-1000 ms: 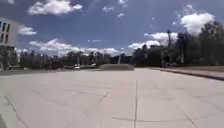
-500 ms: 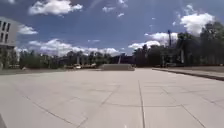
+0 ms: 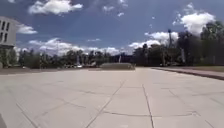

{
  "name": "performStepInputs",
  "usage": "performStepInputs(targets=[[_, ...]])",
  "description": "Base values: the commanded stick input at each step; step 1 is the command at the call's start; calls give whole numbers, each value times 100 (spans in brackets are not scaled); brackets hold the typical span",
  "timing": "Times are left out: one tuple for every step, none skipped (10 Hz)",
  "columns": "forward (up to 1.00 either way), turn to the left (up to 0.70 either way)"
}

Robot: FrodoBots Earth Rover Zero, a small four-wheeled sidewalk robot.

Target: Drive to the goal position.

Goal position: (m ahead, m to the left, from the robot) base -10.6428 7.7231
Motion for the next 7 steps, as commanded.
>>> performStepInputs(targets=[[70, 0], [70, 0], [70, 0], [70, 0], [70, 0], [70, 0], [70, 0]])
